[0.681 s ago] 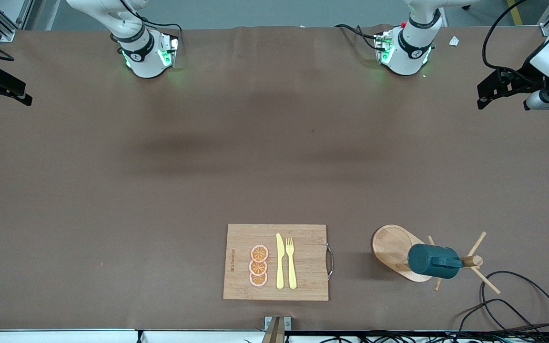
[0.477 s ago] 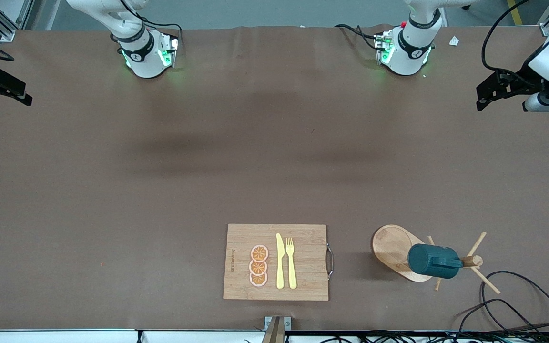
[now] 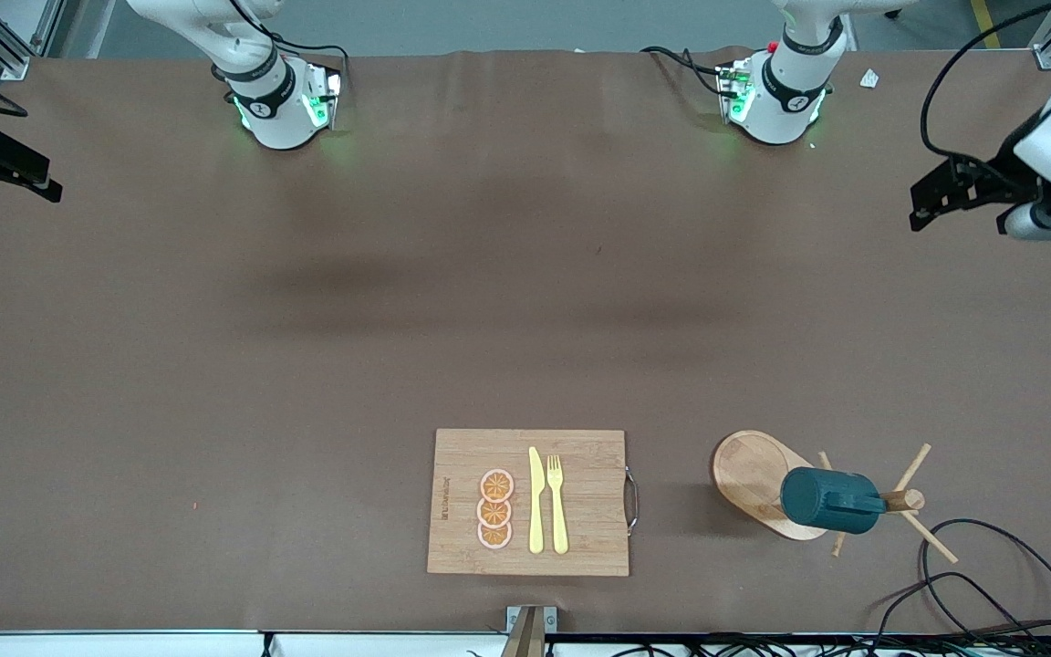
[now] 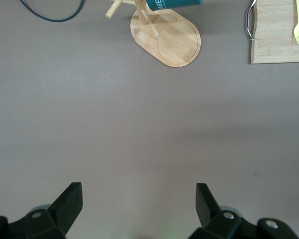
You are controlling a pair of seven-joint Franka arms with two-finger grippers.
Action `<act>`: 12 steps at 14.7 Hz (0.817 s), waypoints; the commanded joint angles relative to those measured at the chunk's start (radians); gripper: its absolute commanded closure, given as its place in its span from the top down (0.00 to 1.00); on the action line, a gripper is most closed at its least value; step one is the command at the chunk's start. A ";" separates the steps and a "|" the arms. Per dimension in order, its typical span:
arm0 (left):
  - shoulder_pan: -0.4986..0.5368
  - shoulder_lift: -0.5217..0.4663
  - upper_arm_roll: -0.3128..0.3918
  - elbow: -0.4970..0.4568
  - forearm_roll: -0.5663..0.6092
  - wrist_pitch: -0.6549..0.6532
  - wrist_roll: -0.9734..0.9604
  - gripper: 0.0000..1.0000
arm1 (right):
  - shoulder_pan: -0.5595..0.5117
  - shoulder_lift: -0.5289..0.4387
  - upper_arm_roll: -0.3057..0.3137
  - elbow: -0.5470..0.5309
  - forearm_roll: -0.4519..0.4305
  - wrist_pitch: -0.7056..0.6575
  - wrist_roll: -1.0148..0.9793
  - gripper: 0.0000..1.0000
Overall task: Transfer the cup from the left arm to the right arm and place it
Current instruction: 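Move the left gripper toward the teal mug on the wooden mug tree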
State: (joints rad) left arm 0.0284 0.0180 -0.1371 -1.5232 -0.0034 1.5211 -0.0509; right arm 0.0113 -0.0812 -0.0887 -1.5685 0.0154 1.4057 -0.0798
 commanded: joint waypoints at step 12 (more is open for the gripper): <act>0.024 0.252 -0.001 0.100 -0.032 0.355 -0.438 1.00 | 0.007 -0.026 -0.003 -0.030 0.003 0.004 0.009 1.00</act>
State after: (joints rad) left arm 0.0526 0.2385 -0.1379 -1.4507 -0.0212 1.8297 -0.3899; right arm 0.0113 -0.0812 -0.0887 -1.5692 0.0154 1.4049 -0.0798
